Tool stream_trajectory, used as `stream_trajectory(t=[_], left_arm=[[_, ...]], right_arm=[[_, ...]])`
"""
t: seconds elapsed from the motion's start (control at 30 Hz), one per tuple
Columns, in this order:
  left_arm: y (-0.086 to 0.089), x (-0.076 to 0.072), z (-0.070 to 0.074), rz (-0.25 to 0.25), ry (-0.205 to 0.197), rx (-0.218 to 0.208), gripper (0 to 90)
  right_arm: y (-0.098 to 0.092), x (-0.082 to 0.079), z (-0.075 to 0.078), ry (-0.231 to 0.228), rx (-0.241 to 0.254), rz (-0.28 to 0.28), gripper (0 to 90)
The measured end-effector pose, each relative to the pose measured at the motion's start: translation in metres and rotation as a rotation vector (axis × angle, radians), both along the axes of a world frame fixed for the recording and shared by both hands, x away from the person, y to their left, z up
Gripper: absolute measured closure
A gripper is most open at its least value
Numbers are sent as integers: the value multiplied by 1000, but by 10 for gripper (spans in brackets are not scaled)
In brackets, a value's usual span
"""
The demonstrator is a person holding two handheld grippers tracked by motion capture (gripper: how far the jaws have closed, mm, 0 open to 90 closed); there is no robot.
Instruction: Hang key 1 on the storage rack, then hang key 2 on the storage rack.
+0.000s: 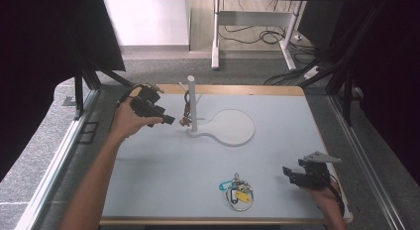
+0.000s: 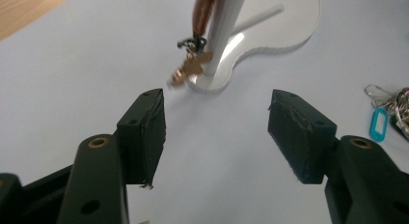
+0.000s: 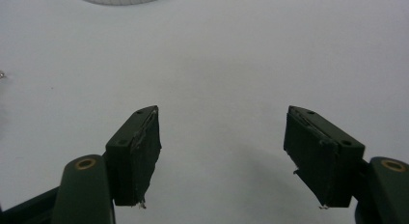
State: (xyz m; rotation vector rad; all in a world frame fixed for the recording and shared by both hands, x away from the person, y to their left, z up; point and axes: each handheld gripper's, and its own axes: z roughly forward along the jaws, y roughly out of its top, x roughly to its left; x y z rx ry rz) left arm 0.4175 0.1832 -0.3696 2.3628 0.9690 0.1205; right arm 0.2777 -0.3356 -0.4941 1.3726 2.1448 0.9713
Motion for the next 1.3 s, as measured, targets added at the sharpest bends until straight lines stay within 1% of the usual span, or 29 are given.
stream_trajectory(t=[0.1,0.2,0.23,0.3,0.43,0.53,0.63,0.67,0.7,0.73,0.8,0.83,0.9,0.93,0.97,1.03,1.07,1.1,1.2,1.27,1.3], left_arm=[[0,-10,-5,-11,-13,0,381],[1,-23,-12,-21,-26,-2,379],[1,-26,-14,-26,-23,-8,379],[2,-32,-19,-33,-10,-3,374],[5,-43,-27,-34,-10,-13,378],[6,-53,-34,-41,-25,-6,383],[7,-65,-42,-62,-18,-3,389],[7,-68,-45,-67,-17,-1,391],[7,-72,-48,-69,-28,8,391],[7,-74,-51,-68,-29,1,392],[9,-80,-58,-70,-25,-11,394],[9,-83,-62,-70,-32,-8,395],[11,-86,-67,-64,-30,-13,399],[12,-89,-72,-66,-27,-25,400],[13,-92,-76,-62,-24,-21,403],[13,-95,-83,-65,-22,-1,405],[13,-97,-85,-68,-23,5,404],[12,-100,-87,-71,-32,20,402],[13,-105,-91,-68,-35,-8,394],[14,-108,-94,-65,-37,-13,389],[14,-109,-95,-66,-35,-12,386]], right_arm=[[1,-1,1,-4,-2,5,291],[3,-2,4,-23,-5,11,293],[4,-2,4,-26,-6,12,294],[6,-3,6,-34,-7,16,296],[12,-5,8,-40,-13,34,301],[16,-6,8,-43,-17,48,302],[20,-6,9,-45,-22,65,312],[22,-7,10,-46,-31,71,320],[24,-7,11,-42,-36,74,326],[26,-6,12,-43,-40,81,329],[29,-6,14,-45,-37,101,336],[32,-7,15,-46,-35,111,342],[37,-7,17,-43,-34,132,352],[39,-7,17,-39,-38,142,358],[41,-7,19,-35,-42,156,370],[45,-6,23,-24,-46,179,392],[47,-6,25,-22,-48,192,399],[48,-6,27,-18,-51,200,403],[54,-5,35,-6,-66,237,410],[57,-5,38,6,-74,257,413],[62,-5,42,17,-82,282,424]])
